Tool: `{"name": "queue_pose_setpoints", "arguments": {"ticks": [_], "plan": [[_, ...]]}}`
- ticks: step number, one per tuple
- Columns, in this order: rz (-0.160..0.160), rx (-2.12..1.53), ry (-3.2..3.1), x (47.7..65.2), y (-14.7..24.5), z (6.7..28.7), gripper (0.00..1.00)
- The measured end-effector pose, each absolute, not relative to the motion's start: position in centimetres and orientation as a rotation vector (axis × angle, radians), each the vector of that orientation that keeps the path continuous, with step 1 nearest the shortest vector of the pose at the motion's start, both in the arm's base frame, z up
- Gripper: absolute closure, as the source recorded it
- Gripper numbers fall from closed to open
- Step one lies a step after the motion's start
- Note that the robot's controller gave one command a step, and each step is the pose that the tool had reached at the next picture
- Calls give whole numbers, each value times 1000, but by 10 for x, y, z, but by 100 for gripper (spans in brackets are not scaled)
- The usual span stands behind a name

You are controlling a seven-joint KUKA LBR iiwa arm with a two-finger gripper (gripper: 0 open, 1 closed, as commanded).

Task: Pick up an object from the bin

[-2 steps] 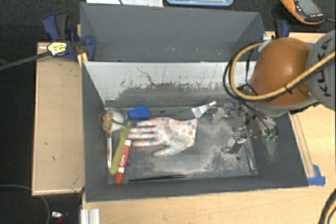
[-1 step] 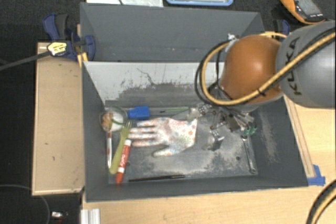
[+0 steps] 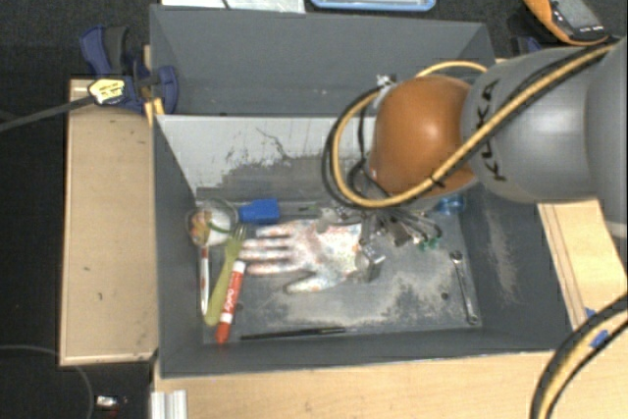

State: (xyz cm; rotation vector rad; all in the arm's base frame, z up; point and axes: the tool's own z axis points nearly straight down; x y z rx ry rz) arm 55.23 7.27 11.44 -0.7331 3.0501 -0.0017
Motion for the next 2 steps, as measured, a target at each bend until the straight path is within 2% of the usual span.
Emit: {"name": "queue_pose_setpoints", "arguments": {"ticks": [1, 2], "plan": [[-3, -826, 3018, 561, 121, 76, 0], [0, -475, 3095, 565, 90, 72, 100]]}}
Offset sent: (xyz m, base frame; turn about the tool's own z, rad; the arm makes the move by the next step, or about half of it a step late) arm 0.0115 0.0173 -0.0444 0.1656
